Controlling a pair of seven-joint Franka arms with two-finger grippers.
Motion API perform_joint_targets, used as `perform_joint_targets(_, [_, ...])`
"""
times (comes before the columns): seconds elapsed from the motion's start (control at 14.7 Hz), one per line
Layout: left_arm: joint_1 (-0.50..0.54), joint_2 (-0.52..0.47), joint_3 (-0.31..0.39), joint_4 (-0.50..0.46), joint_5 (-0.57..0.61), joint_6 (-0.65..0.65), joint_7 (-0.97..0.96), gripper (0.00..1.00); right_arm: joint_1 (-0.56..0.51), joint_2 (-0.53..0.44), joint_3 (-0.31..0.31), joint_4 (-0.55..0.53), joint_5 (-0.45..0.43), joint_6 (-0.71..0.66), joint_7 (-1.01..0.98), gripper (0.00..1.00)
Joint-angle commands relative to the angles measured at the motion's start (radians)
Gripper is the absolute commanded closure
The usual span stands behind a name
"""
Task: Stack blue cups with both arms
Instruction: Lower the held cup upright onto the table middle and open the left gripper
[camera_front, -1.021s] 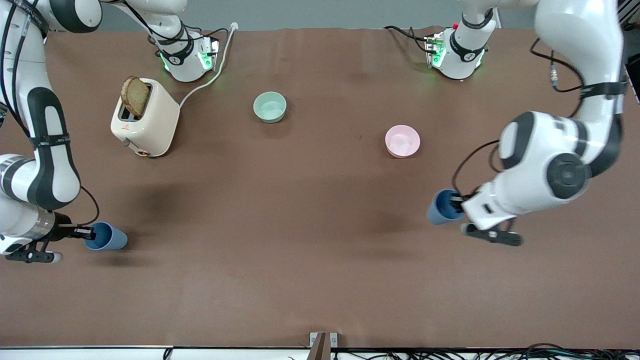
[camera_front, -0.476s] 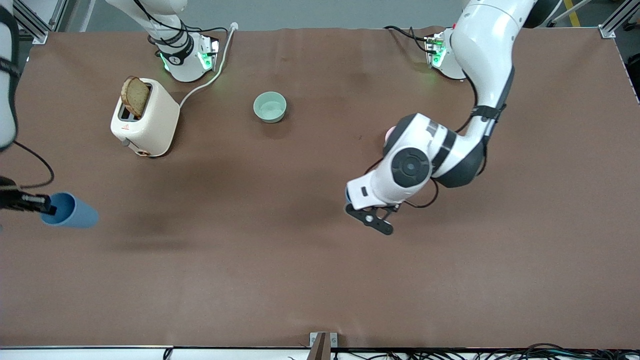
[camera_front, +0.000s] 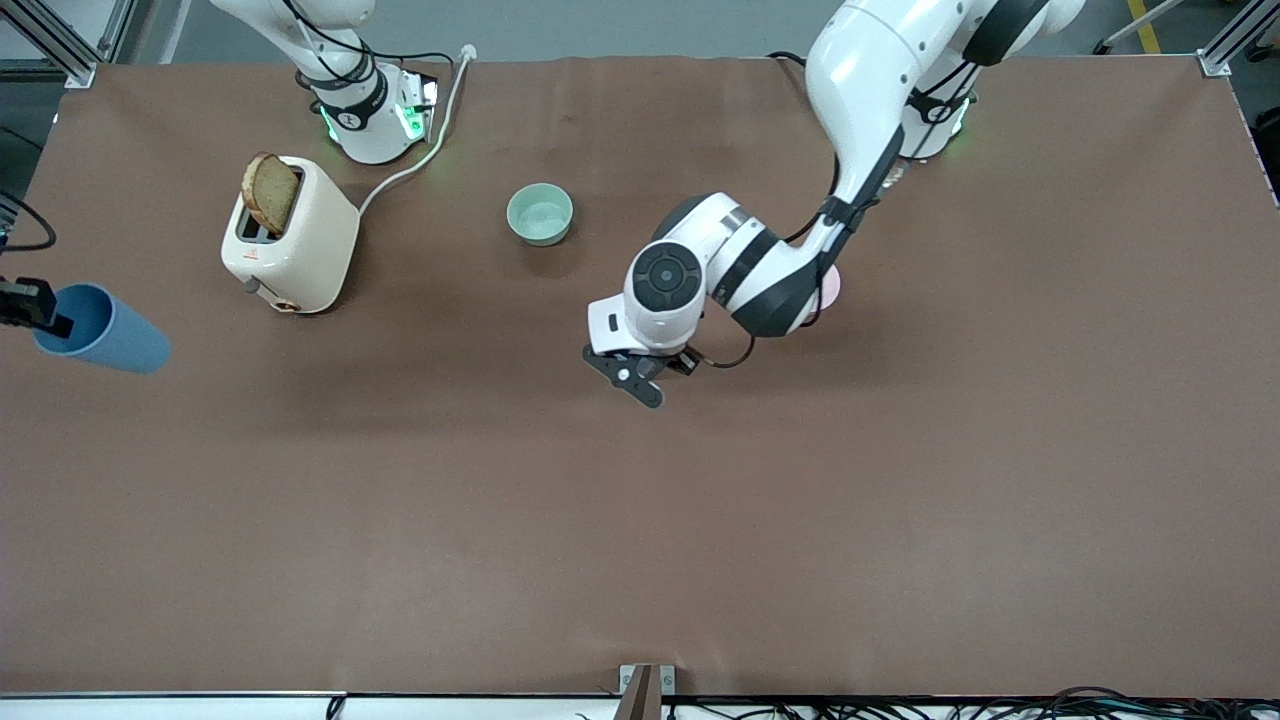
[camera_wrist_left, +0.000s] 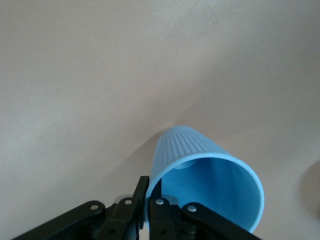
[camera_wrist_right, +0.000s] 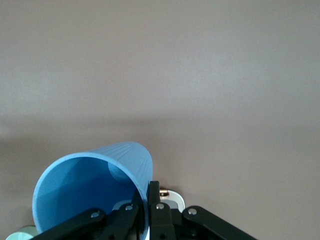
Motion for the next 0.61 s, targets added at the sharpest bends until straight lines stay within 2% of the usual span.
perform_joint_targets(0.0, [0.008,0.040,0.010,0.023,0.016,0.034,0.010,0.99,-0.002,-0.040,0.002,-0.071,0.010,0.030,-0.004,0.96])
perform_joint_targets(0.2, [0.007,0.082,0.010,0.023,0.060,0.077,0.002,0.95,-0.002,-0.039,0.002,-0.068,0.010,0.028,-0.004,0.96])
perform_joint_targets(0.27, [-0.005,0.084,0.008,0.023,0.073,0.083,-0.012,0.82,-0.002,-0.039,0.002,-0.067,0.010,0.028,-0.004,0.96])
perform_joint_targets(0.34, [-0.008,0.080,0.010,0.023,0.074,0.082,-0.036,0.44,-0.002,-0.039,0.002,-0.065,0.012,0.028,-0.004,0.96])
perform_joint_targets(0.41, [-0.008,0.066,0.008,0.021,0.077,0.074,-0.059,0.01,-0.003,-0.039,0.002,-0.065,0.012,0.028,-0.002,0.96])
perform_joint_targets(0.54, [-0.015,0.020,0.008,0.021,0.077,0.056,-0.070,0.00,-0.002,-0.037,0.002,-0.062,0.013,0.030,-0.001,0.96])
